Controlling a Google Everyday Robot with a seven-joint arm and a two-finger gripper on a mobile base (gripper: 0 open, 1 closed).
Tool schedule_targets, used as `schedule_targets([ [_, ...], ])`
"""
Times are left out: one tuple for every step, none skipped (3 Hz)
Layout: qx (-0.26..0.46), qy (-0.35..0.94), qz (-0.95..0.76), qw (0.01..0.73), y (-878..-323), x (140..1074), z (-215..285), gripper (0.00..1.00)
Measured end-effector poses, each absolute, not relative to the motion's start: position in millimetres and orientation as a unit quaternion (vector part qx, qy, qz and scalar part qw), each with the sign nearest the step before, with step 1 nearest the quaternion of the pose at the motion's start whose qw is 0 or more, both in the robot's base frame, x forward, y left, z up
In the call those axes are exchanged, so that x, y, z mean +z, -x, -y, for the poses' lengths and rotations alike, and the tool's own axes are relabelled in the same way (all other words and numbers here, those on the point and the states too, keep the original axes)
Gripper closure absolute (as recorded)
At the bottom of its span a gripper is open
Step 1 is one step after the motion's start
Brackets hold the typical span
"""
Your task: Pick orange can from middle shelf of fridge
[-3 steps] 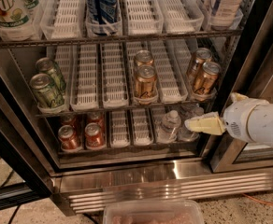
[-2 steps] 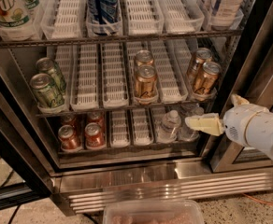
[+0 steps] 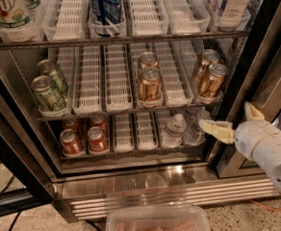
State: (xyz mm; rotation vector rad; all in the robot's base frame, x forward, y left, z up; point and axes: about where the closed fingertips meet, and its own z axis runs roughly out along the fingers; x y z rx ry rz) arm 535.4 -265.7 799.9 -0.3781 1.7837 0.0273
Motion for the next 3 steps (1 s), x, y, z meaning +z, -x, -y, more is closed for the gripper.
schedule_targets([
  [0.031,0.185,-0.728,0.659,-548.5,825.1,216.8,0.06],
  [0.028,0.184,-0.733,0.654,-542.6,824.2,219.0,0.14],
  [0.029,0.179,-0.743,0.644,-532.9,823.9,214.9,0.10],
])
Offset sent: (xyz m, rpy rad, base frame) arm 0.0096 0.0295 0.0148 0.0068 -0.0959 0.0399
